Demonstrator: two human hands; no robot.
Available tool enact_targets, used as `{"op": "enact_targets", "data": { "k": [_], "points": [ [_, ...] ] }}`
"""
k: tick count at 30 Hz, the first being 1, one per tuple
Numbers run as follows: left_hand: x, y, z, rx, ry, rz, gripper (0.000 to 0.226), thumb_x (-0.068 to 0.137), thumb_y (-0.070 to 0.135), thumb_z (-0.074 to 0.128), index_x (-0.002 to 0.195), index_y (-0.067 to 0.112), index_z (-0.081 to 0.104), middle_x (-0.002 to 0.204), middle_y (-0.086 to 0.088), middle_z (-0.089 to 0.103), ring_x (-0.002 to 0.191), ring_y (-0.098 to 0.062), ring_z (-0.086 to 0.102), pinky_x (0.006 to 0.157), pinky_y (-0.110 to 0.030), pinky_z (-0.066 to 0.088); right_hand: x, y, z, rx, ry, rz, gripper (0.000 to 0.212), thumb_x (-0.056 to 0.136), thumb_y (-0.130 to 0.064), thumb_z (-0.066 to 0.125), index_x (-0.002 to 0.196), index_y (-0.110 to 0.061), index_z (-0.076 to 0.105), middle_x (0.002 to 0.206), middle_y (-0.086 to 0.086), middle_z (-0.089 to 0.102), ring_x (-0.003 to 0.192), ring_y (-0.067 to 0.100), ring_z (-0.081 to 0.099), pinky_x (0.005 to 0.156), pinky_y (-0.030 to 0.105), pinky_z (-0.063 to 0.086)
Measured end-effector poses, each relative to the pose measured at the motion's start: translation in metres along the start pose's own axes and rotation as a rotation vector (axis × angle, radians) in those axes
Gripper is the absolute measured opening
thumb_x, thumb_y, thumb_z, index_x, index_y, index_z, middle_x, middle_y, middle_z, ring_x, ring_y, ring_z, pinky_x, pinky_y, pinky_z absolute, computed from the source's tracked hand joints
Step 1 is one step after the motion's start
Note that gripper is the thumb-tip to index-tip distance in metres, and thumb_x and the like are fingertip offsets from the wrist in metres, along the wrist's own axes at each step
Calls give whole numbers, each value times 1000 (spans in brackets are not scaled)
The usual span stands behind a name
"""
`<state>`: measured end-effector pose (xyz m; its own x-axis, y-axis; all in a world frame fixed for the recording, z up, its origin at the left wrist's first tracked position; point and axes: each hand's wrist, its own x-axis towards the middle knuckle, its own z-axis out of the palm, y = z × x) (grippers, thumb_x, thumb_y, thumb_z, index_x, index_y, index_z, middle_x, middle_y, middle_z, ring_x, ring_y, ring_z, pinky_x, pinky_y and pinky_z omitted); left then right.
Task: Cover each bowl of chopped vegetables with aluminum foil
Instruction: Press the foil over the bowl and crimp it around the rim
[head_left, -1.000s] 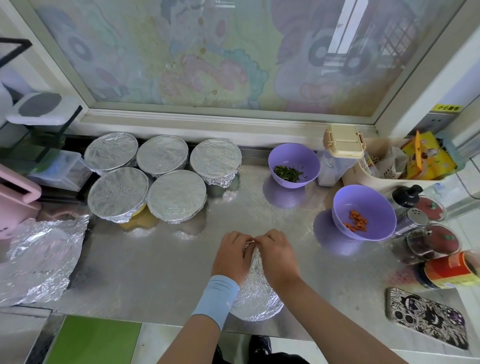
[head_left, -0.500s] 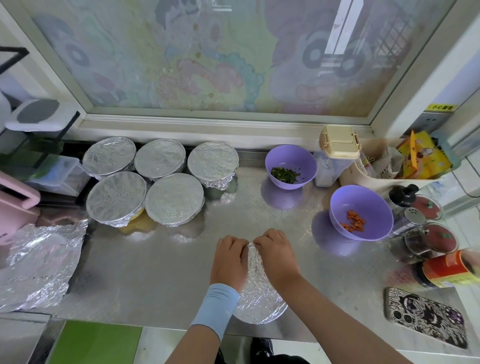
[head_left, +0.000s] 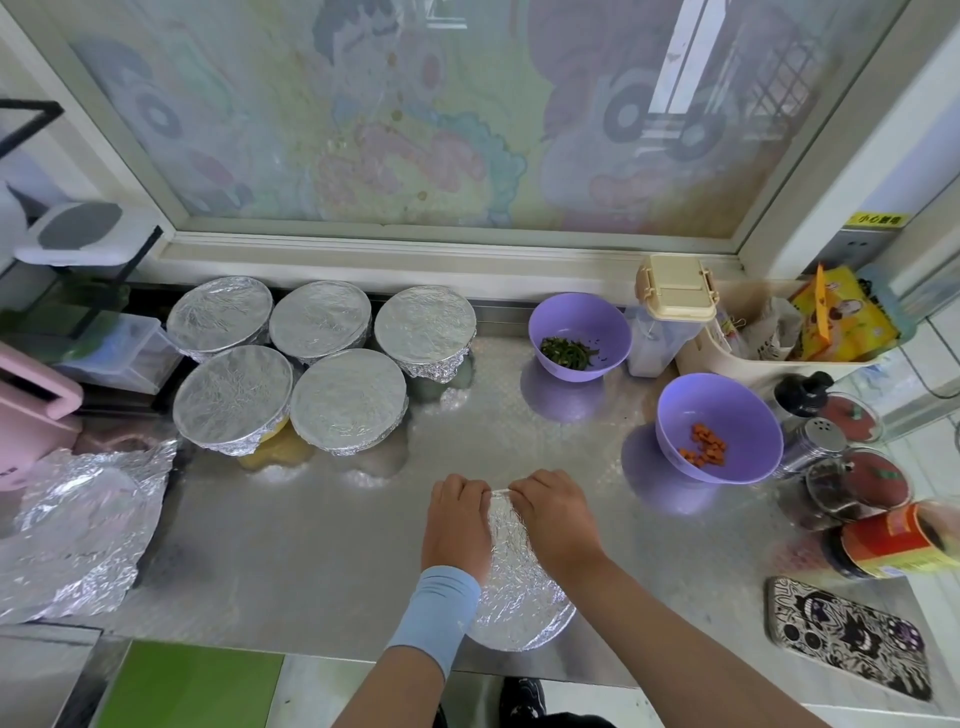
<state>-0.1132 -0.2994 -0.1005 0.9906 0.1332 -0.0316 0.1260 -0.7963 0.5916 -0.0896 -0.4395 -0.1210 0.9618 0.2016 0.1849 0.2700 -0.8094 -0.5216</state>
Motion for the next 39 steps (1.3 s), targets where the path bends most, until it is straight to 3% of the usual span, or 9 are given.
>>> {"op": "enact_targets", "data": {
  "k": [5, 9, 15, 20, 24, 26, 33, 36, 39],
  "points": [
    [4, 0, -2, 10, -27, 105, 21, 100, 19, 48, 111, 15, 66, 106, 1, 54, 103, -17, 45, 91, -25, 39, -2, -6, -2, 14, -22, 47, 13, 89, -16, 67, 101, -17, 70, 97, -1, 56, 87, 21, 54, 83, 34, 46],
    [4, -1, 0, -83, -18, 108, 18, 99, 21, 52, 100, 18, 70, 96, 5, 54, 97, -11, 44, 81, -16, 34, -5, -6, -2, 80, 17, 43, 14, 91, -25, 56, 90, -19, 69, 86, -5, 59, 80, 20, 54, 77, 35, 48],
    [2, 0, 1, -71, -19, 56, 22, 102, 21, 47, 103, 16, 69, 98, 5, 52, 99, -12, 43, 86, -18, 36, 1, -1, -4, 35, -20, -12, 27, 92, -37, 50, 86, -25, 73, 80, -9, 63, 80, 18, 57, 76, 39, 51],
    [-3, 6, 1, 7, -14, -23, 26, 102, 19, 41, 108, 14, 66, 106, 0, 54, 103, -18, 45, 88, -30, 43, -5, -3, -8, 12, 11, 60, 12, 86, -19, 68, 98, -19, 71, 93, -4, 58, 88, 19, 54, 85, 34, 45],
    [-1, 12, 5, 0, -34, 88, 27, 92, 2, 51, 111, 13, 67, 106, -2, 57, 104, -20, 48, 86, -28, 45, -10, -1, -8, 15, 77, 33, 8, 85, -11, 69, 90, -16, 71, 86, -3, 59, 80, 20, 55, 74, 35, 50],
    [0, 12, 6, -43, -36, 118, 21, 94, 7, 52, 105, 15, 69, 103, 3, 55, 103, -15, 46, 85, -24, 43, -8, 1, -8, 56, 90, 57, 6, 84, -12, 69, 88, -16, 72, 83, -2, 61, 78, 21, 56, 72, 36, 51],
    [-2, 11, 9, -85, -2, 53, 19, 100, 18, 50, 100, 18, 69, 99, 8, 51, 98, -10, 42, 82, -20, 39, -4, 2, -11, 51, 38, 48, 8, 83, -23, 68, 87, -21, 75, 80, -6, 61, 76, 19, 56, 71, 37, 52],
    [-5, 7, 8, -80, 82, -76, 19, 99, 15, 49, 102, 15, 68, 101, 4, 53, 99, -15, 45, 84, -23, 39, -2, -8, -11, -53, -18, 125, 11, 88, -27, 65, 95, -23, 72, 93, -4, 59, 88, 22, 56, 78, 38, 47],
    [-7, 4, 5, -108, 144, -166, 19, 99, 13, 49, 103, 14, 68, 102, 1, 54, 98, -16, 46, 85, -23, 38, 3, -18, -6, 20, -88, 195, 18, 95, -24, 57, 109, -20, 69, 108, -1, 57, 102, 22, 50, 89, 35, 42]
  ]
}}
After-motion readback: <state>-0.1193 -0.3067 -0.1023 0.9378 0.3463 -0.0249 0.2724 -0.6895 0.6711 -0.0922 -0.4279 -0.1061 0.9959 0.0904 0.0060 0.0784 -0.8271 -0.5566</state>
